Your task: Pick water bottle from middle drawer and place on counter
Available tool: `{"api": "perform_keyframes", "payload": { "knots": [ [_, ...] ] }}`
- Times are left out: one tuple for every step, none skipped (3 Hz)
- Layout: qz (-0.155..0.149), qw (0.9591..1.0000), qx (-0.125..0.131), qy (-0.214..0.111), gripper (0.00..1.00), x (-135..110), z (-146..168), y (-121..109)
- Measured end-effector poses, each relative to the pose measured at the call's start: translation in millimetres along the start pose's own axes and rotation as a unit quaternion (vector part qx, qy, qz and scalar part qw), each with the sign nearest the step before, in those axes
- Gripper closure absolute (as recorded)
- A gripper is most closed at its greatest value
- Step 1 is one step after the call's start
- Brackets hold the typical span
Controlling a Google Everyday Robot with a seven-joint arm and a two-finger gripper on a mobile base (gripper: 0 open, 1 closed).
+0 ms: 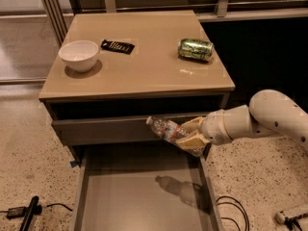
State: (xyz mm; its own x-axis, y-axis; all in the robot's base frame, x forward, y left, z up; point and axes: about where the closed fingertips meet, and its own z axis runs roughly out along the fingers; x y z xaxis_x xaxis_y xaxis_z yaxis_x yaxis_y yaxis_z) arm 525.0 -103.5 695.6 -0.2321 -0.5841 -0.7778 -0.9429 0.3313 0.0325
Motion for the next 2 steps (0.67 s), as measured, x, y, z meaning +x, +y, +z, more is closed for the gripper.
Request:
{"api": "perform_keyframes", "payload": {
  "knots": [
    [-0.002, 1.0, 0.0, -0.001, 1.0, -2, -1, 0],
    [-0.046, 0.9987, 0.021, -0.001, 1.0, -36, -30, 7]
  ]
}}
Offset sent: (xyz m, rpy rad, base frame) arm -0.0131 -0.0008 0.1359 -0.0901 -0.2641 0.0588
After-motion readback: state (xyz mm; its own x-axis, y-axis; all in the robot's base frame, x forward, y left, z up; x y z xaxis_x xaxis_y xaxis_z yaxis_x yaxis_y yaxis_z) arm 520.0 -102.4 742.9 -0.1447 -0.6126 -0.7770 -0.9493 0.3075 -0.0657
